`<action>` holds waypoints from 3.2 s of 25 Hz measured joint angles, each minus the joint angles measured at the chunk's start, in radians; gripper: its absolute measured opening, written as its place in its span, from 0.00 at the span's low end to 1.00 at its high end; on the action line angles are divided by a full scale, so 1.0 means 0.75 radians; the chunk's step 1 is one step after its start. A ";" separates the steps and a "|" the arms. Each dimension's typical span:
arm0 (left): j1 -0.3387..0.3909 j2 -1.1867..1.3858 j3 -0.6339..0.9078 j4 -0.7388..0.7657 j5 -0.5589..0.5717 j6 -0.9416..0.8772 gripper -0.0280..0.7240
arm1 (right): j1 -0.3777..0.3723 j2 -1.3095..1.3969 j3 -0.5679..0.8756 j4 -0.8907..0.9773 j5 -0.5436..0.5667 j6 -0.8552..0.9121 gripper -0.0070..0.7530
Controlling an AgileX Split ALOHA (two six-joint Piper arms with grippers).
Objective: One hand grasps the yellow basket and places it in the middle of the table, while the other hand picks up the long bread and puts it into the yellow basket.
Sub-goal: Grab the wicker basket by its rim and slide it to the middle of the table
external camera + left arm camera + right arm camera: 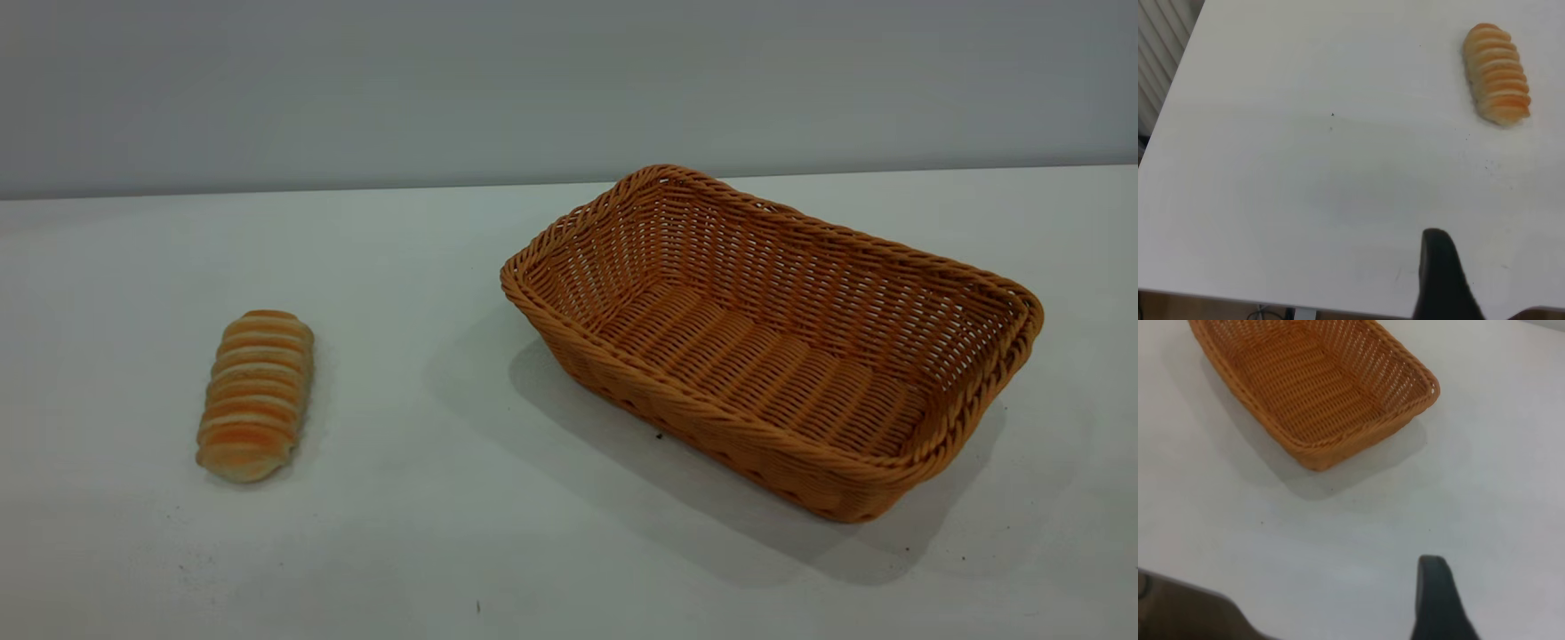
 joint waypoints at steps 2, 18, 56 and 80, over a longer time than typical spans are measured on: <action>0.000 0.000 0.000 0.000 0.000 0.000 0.69 | 0.000 0.000 0.000 0.000 0.000 0.000 0.66; 0.000 0.000 0.000 0.000 0.000 0.000 0.69 | 0.000 0.000 0.000 0.000 0.000 0.000 0.66; 0.000 0.623 -0.191 -0.065 -0.302 0.035 0.69 | 0.000 0.904 -0.025 0.309 -0.489 0.001 0.65; 0.000 0.721 -0.193 -0.065 -0.375 0.032 0.69 | 0.000 2.455 -0.325 1.213 -1.198 -0.431 0.65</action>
